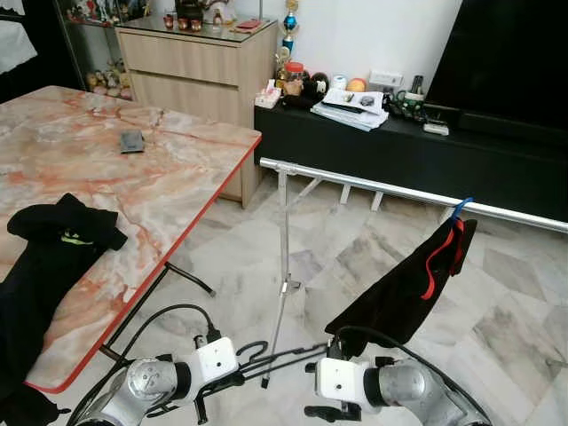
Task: Hang hanger
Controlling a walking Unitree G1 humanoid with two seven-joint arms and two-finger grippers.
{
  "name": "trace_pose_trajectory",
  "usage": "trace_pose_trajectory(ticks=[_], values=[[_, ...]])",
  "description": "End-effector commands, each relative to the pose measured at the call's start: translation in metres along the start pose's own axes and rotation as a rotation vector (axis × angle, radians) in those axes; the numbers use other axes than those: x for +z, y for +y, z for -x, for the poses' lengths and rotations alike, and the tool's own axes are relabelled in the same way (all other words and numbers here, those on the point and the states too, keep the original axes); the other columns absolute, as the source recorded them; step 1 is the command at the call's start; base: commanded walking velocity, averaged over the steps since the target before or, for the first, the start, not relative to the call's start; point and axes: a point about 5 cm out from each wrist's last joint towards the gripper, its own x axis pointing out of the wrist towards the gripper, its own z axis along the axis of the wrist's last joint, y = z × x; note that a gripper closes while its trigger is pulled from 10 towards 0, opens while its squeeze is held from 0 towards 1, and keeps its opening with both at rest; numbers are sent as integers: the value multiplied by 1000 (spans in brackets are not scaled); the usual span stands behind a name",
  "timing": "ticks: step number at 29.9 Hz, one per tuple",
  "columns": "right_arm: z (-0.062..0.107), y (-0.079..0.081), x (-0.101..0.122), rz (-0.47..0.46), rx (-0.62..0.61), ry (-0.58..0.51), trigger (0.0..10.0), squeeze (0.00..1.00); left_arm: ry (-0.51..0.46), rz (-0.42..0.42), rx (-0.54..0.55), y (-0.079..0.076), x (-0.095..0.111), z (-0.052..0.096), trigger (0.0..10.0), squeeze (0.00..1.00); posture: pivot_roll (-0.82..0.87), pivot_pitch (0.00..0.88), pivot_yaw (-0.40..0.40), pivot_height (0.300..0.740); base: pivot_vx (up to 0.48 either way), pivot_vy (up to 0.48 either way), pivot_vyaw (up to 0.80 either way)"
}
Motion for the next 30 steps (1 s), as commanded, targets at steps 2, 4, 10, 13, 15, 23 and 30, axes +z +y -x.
trace_pose_trajectory(ticks=[2,4,10,13,15,23,30], values=[[0,-6,5,64,10,-15,10000,0,18,-42,-42,3,4,0,10000,0,115,25,-52,740,0,0,0],[-1,-9,8,79,-7,-25,10000,0,31,-53,-57,3,3,0,10000,0,115,25,-52,740,0,0,0],[-6,-13,9,102,12,-25,10000,0,44,-114,-117,1,9,-1,10000,0,123,28,-59,740,0,0,0],[-9,-8,8,116,43,-18,10000,0,34,-131,-120,5,14,-3,10000,0,132,31,-63,740,0,0,0],[-12,-5,8,108,64,-23,10000,0,38,-155,-130,7,17,-4,10000,0,135,31,-65,740,0,0,0],[-14,-5,2,114,44,22,10000,0,30,-183,-135,10,25,-7,10000,0,143,31,-74,740,0,0,0],[-15,-5,-3,87,15,57,10000,0,29,-190,-125,14,26,-6,10000,0,153,33,-77,740,0,0,0]])
